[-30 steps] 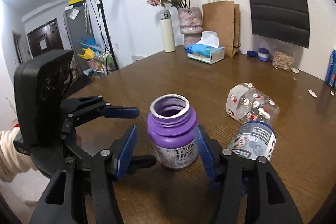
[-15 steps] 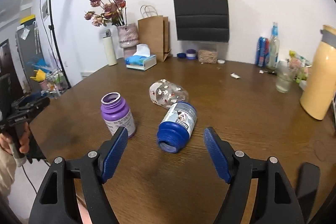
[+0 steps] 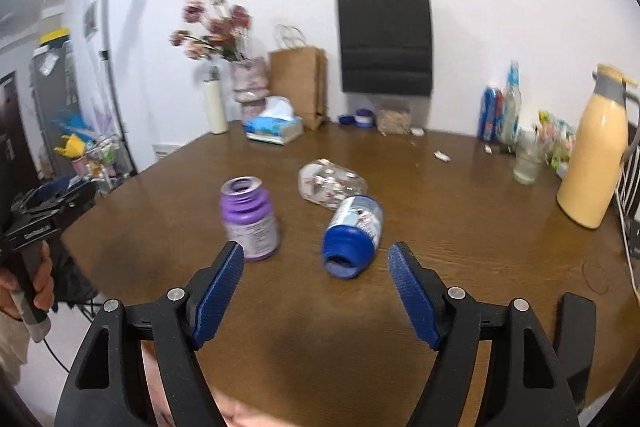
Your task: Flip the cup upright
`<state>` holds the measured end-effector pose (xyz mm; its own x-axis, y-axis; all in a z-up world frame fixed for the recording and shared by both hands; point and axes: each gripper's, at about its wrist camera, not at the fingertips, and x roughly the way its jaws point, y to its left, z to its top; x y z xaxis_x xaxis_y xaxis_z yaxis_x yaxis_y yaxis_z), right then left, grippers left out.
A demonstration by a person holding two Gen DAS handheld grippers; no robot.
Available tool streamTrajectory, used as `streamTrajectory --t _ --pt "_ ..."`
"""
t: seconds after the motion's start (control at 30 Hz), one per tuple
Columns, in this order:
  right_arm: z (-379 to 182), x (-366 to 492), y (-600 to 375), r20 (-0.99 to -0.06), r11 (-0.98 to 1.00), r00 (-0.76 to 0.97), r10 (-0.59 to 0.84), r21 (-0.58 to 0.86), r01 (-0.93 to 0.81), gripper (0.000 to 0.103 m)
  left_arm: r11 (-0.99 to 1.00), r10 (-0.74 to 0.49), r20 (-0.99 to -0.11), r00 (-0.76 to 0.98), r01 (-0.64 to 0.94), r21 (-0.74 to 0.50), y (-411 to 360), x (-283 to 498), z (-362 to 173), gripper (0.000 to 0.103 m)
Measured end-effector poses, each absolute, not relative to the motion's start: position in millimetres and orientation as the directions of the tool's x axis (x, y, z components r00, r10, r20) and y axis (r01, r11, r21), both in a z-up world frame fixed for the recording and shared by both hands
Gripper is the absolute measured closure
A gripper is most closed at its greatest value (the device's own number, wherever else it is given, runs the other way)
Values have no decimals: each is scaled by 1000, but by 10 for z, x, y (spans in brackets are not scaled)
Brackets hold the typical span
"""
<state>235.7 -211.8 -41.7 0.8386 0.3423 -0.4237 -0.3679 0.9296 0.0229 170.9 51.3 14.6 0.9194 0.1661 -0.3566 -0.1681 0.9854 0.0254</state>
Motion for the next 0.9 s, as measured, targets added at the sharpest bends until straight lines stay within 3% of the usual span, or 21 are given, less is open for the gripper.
streamTrajectory --t 0.13,0.4,0.47,0.6,0.9 --pt "-538 1750 -2081 -362 924 862 355 -5 -382 23 988 155 -308 939 -140 71 323 1138 44 0" --pt "-959 664 -1940 -265 939 904 336 18 -343 22 995 99 -239 966 -90 49 188 32 -286 0" --pt "-1049 517 -1844 -266 916 879 396 40 -400 13 995 89 -260 962 -96 -15 253 82 -257 0" --pt "-1024 547 -1784 -274 903 868 415 10 -429 13 999 40 -256 966 -41 2 155 92 -244 0" --pt "-1014 460 -1840 -257 914 882 394 13 -405 13 998 55 -236 970 -55 6 123 69 -218 0"
